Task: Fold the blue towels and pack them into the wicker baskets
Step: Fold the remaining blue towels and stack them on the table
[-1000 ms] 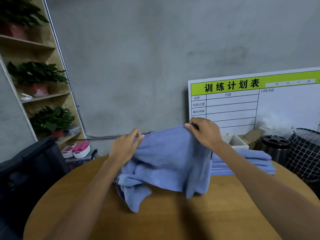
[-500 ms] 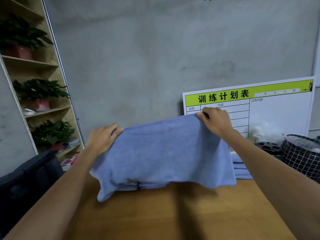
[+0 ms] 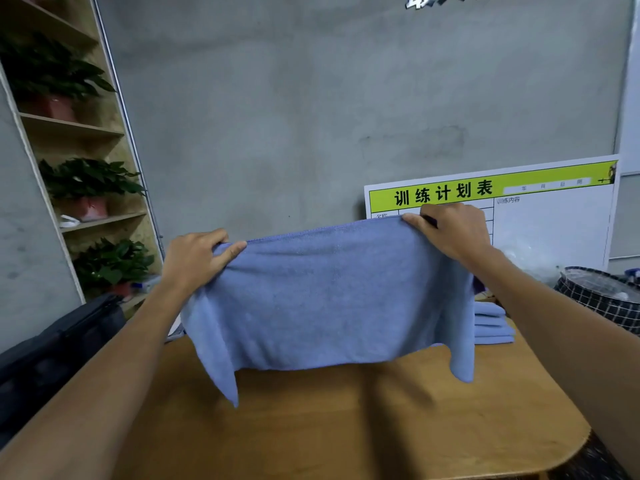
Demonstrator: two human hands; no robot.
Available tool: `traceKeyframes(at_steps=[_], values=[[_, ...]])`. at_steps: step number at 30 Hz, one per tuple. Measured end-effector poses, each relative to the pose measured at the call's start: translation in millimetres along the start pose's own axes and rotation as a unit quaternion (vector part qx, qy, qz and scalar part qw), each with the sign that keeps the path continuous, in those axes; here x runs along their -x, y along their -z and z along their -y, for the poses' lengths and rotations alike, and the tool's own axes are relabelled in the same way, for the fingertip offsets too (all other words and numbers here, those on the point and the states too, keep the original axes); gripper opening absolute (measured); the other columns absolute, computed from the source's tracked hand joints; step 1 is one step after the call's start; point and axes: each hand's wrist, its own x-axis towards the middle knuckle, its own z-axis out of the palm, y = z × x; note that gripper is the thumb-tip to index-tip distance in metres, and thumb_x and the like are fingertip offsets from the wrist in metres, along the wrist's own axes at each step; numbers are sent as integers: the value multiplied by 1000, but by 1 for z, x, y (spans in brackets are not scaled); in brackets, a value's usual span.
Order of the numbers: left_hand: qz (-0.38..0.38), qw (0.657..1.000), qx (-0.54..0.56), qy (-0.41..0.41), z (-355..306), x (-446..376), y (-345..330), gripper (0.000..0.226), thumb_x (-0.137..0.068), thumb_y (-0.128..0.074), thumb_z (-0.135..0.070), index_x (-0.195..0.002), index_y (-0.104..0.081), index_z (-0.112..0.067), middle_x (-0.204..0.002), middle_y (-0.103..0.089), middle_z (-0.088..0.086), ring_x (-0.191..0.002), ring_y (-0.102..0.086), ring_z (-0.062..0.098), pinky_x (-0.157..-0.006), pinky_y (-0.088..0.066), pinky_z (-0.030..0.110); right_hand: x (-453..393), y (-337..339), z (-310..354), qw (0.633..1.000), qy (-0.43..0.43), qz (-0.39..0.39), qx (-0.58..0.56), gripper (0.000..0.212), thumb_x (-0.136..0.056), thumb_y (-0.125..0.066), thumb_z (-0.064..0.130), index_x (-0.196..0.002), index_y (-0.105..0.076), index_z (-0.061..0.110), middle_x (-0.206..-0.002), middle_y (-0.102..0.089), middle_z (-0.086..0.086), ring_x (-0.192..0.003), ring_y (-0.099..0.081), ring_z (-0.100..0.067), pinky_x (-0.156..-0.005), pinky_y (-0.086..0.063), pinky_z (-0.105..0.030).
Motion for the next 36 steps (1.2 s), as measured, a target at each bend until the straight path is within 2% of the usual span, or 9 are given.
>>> traceKeyframes(at_steps=[5, 9, 16, 20, 23, 25, 29, 33, 36], values=[[-30, 999, -18, -17, -2, 17, 19, 56, -87, -46, -64, -58, -45, -16, -48, -48, 1, -48, -53, 29, -48, -26, 27, 7, 15, 1, 998, 42, -44, 5, 64, -89, -37, 70, -57, -37, 15, -49, -48, -1, -55, -53, -31, -51, -36, -29], [7, 999, -37, -34, 8, 18, 11, 48, -93, -36, -59, -63, -40, -22, -55, -57, 2, -54, -59, 29, -49, -25, 27, 1, 9, -4, 998, 55, -22, 11, 70, -87, -30, 75, -55, -38, 13, -47, -44, 0, -55, -51, -31, -52, -33, -28], [131, 989, -7, -62, 19, 65, -126, 32, -93, -36, -43, -74, -49, -20, -64, -62, 6, -58, -63, 33, -49, -32, 31, 22, -111, -40, 970, 26, 236, 61, 69, -88, -30, 78, -61, -51, 18, -77, -66, -3, -91, -63, -30, -67, -40, -33], [216, 975, 36, -46, 15, 155, -238, 37, -91, -38, -43, -81, -62, -17, -70, -63, 5, -61, -62, 31, -49, -39, 29, 95, -221, -62, 942, 16, 326, 73, 64, -90, -36, 75, -72, -64, 20, -88, -72, -4, -93, -66, -26, -69, -41, -32], [252, 963, 79, -57, 12, 214, -293, 40, -97, -37, -44, -75, -55, -16, -69, -55, 1, -63, -57, 28, -53, -37, 31, 154, -284, -75, 945, 23, 324, 42, 75, -87, -26, 82, -71, -69, 22, -72, -70, -2, -72, -67, -24, -58, -48, -33], [242, 966, 67, -54, 16, 226, -314, 37, -96, -42, -45, -78, -57, -16, -73, -53, 1, -65, -54, 28, -57, -39, 35, 182, -310, -83, 959, 37, 280, 25, 67, -86, -31, 75, -66, -66, 21, -65, -66, -3, -63, -65, -27, -48, -47, -33], [243, 966, 1, -91, 23, 217, -316, 37, -93, -45, -46, -86, -63, -14, -79, -53, 5, -65, -55, 29, -56, -40, 38, 196, -321, -82, 979, 45, 200, 9, 44, -93, -47, 57, -78, -63, 18, -80, -62, -3, -78, -61, -30, -58, -47, -38], [255, 962, 34, 90, 0, 223, -286, 27, -94, -50, -42, -88, -66, -21, -83, -59, 0, -73, -63, 29, -62, -43, 38, 204, -306, -78, 986, 46, 157, 41, 37, -97, -46, 44, -82, -65, 16, -86, -58, -5, -79, -56, -33, -64, -38, -41], [351, 903, 42, 245, -21, 251, -269, 41, -94, -51, -53, -118, -68, -24, -121, -63, 2, -111, -62, 30, -86, -50, 51, 223, -294, -74, 973, -6, 230, 22, 30, -97, -49, 39, -93, -67, 16, -94, -59, -7, -85, -59, -37, -67, -41, -41]])
